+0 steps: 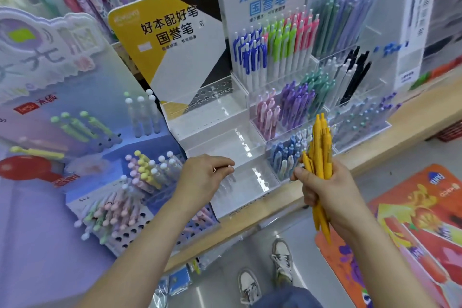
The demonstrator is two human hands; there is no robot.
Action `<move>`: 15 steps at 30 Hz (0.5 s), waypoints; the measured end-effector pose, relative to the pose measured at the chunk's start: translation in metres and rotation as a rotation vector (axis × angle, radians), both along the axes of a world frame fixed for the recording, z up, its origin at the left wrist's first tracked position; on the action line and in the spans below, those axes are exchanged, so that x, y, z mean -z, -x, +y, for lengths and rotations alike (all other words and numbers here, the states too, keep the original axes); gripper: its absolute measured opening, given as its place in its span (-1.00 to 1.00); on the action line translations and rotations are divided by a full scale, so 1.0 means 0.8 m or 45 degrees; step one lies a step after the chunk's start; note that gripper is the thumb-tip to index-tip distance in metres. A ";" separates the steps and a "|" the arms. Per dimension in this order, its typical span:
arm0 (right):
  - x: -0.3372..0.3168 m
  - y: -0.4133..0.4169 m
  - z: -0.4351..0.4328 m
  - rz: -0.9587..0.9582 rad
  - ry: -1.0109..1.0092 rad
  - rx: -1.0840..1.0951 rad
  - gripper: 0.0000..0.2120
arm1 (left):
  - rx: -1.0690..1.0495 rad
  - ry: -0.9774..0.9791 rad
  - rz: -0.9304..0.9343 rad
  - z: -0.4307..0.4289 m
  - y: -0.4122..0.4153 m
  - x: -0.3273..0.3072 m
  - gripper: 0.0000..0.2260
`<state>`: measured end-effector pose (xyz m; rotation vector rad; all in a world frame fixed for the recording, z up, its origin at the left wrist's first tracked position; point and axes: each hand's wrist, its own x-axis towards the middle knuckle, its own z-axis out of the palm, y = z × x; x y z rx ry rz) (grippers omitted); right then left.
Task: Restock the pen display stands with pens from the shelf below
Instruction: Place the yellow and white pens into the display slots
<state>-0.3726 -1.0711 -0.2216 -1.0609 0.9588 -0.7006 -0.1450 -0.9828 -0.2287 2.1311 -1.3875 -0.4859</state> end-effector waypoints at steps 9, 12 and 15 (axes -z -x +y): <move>0.010 -0.022 0.010 -0.057 -0.139 -0.039 -0.87 | 0.175 0.048 -0.295 0.001 -0.003 0.035 -0.91; 0.009 -0.027 0.013 -0.085 -0.187 -0.094 -0.84 | 0.238 0.145 -0.490 -0.006 -0.005 0.051 -0.91; 0.007 -0.030 0.014 -0.086 -0.192 -0.127 -0.82 | 0.264 0.122 -0.580 -0.013 -0.006 0.054 -0.94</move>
